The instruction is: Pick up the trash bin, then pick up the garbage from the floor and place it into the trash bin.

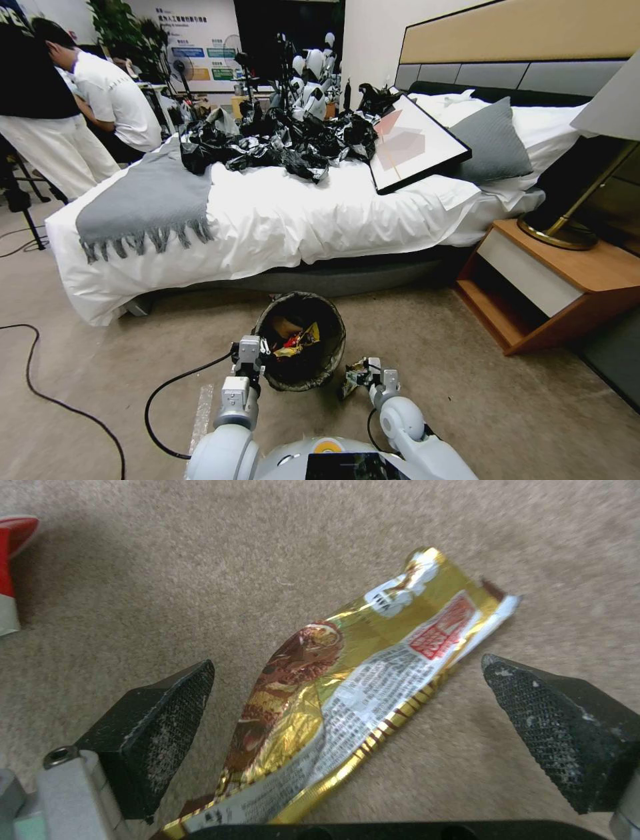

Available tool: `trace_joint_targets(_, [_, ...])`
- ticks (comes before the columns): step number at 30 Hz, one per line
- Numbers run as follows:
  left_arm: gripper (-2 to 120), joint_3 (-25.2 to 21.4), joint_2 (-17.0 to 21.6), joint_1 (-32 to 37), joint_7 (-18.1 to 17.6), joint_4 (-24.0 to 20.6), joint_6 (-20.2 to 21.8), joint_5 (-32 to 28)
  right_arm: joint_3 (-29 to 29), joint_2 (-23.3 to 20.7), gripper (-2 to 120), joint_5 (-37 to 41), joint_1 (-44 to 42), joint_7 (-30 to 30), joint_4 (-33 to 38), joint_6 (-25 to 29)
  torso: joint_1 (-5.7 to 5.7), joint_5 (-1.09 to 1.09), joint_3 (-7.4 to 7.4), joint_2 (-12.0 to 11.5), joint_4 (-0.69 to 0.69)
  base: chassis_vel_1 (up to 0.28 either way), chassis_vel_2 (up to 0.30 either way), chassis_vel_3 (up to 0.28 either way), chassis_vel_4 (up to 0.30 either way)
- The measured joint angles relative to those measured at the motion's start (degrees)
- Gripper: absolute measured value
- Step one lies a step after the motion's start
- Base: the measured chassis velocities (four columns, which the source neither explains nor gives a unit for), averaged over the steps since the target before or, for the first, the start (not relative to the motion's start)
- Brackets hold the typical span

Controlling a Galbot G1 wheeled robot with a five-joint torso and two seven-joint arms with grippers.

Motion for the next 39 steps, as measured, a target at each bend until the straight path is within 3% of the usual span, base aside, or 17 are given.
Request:
trace_joint_targets(12, [0, 0.18, -0.10, 0.22, 0.00, 0.00, 0.03, 0.34, 0.05, 2.11, 100, -1.45, 3.40, -1.15, -6.99, 1.69, 0.00, 0.00, 0.00, 0.00, 0.00, 0.000, 0.000, 0.000, 0.000])
trace_joint_targets(24, [0, -0.04, -0.18, 0.23, -0.07, -0.14, 0.03, 0.34, 0.40, 2.81, 63, -3.51, 4.39, -2.89, -9.44, 3.57, 0.00, 0.00, 0.00, 0.00, 0.00, 0.000, 0.000, 0.000, 0.000])
trace_joint_targets(26, [0, 0.07, -0.23, 0.16, -0.09, -0.10, 0.02, 0.34, 0.76, 2.64, 50, -3.88, 4.13, -3.29, -9.44, 3.94, 0.00, 0.00, 0.00, 0.00, 0.00, 0.000, 0.000, 0.000, 0.000])
trace_joint_targets(37, [0, 0.16, -0.21, 0.02, -0.11, 0.06, 0.00, 0.34, 1.93, 2.40, 14, -5.53, 3.63, -4.60, -9.51, 5.38, 0.00, 0.00, 0.00, 0.00, 0.00, 0.000, 0.000, 0.000, 0.000])
trace_joint_targets(39, [0, 0.25, -0.24, -0.03, -0.11, 0.16, 0.00, 0.34, 2.16, 2.36, 3, -6.02, 3.71, -4.71, -9.50, 5.75, 0.00, 0.00, 0.00, 0.00, 0.00, 0.000, 0.000, 0.000, 0.000])
